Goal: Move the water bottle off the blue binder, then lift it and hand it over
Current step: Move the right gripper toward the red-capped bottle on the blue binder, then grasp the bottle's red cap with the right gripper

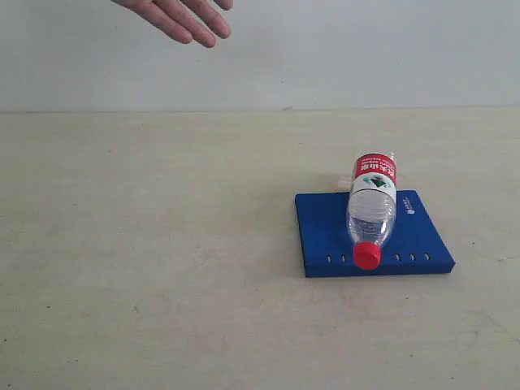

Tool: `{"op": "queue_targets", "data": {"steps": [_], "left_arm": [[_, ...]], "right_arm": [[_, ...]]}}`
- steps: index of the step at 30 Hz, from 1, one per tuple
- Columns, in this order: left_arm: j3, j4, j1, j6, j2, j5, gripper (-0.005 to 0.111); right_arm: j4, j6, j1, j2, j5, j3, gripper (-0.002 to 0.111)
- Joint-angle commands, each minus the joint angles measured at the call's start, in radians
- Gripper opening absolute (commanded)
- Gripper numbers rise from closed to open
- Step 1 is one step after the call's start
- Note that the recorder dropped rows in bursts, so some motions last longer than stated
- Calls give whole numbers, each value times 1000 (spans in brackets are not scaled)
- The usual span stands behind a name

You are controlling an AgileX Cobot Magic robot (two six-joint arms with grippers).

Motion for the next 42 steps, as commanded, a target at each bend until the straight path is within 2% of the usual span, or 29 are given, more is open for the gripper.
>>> {"op": "queue_targets", "data": {"steps": [1, 5, 8, 10, 14, 16, 19, 23, 25, 26, 30, 32, 37, 39, 42], "left_arm": [[-2, 5, 1, 8, -3, -2, 5], [-2, 5, 1, 8, -3, -2, 5], [-2, 5, 1, 8, -3, -2, 5], [-2, 5, 1, 8, -3, -2, 5], [-2, 5, 1, 8, -3, -2, 5], [-2, 5, 1, 8, -3, -2, 5], [-2, 5, 1, 8, -3, -2, 5], [-2, 5, 1, 8, -3, -2, 5], [-2, 5, 1, 8, -3, -2, 5], [-2, 5, 1, 8, -3, -2, 5], [-2, 5, 1, 8, -3, -2, 5], [-2, 5, 1, 8, -3, -2, 5], [-2, 5, 1, 8, -3, -2, 5], [-2, 5, 1, 8, -3, -2, 5], [-2, 5, 1, 8, -3, -2, 5]], "right_arm": [[41, 39, -1, -5, -233, -1, 0], [85, 118, -1, -5, -409, -1, 0], [128, 245, -1, -5, -454, -1, 0], [153, 408, -1, -5, -433, -1, 0], [144, 945, -1, -5, -280, -1, 0], [112, 1072, -1, -5, -173, -1, 0], [80, 1013, 9, -5, -78, -1, 0], [79, 805, 86, -5, -270, -2, 0], [59, 692, 140, 12, -248, -71, 0], [24, 618, 174, 53, -182, -124, 0], [-63, 242, 326, 322, 119, -326, 0], [-63, 109, 392, 505, 208, -406, 0], [-63, 48, 527, 904, 261, -511, 1], [-63, 48, 558, 1046, 238, -540, 8], [-63, 48, 561, 1213, 230, -591, 31]]}}
